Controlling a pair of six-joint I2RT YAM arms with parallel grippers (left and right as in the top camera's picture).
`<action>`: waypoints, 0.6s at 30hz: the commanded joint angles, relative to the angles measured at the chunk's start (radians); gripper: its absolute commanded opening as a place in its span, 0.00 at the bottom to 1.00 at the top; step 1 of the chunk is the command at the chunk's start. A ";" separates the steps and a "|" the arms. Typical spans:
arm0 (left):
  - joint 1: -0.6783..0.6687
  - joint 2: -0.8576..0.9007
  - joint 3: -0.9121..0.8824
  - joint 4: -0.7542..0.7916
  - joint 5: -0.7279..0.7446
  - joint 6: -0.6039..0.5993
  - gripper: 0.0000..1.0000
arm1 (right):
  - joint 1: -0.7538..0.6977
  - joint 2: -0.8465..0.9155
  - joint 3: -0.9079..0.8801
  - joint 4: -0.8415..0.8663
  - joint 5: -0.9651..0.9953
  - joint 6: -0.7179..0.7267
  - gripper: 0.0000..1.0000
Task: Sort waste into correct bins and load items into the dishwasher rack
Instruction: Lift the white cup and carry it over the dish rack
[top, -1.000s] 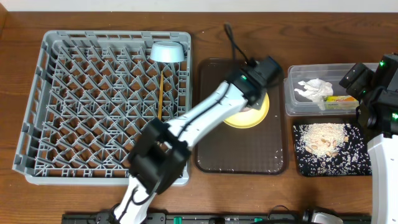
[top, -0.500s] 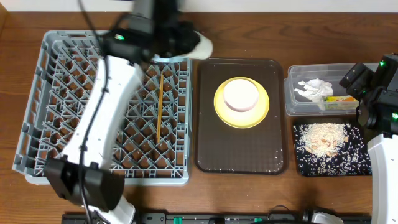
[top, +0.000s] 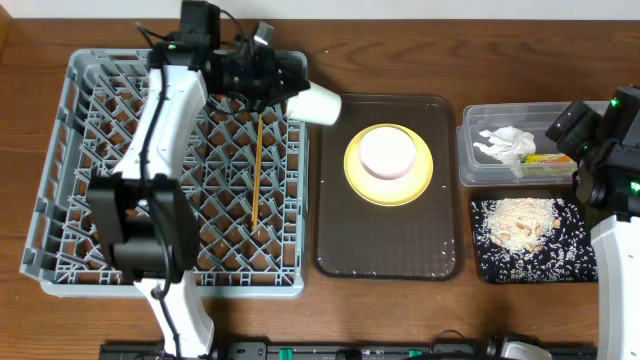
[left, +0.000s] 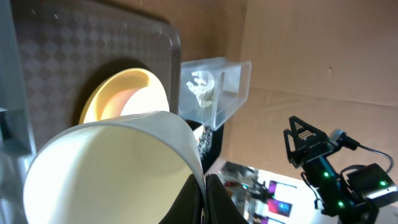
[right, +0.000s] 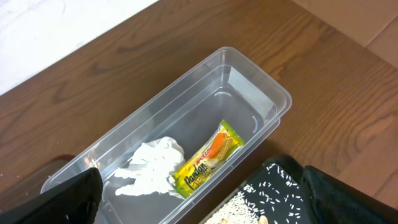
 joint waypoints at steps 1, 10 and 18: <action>0.000 0.041 -0.004 0.000 0.082 0.026 0.06 | -0.005 -0.006 0.007 -0.001 0.003 -0.003 0.99; 0.007 0.089 -0.011 -0.001 0.053 0.069 0.06 | -0.005 -0.006 0.007 -0.001 0.003 -0.003 0.99; 0.025 0.090 -0.065 0.026 -0.021 0.073 0.06 | -0.005 -0.006 0.007 -0.001 0.003 -0.003 0.99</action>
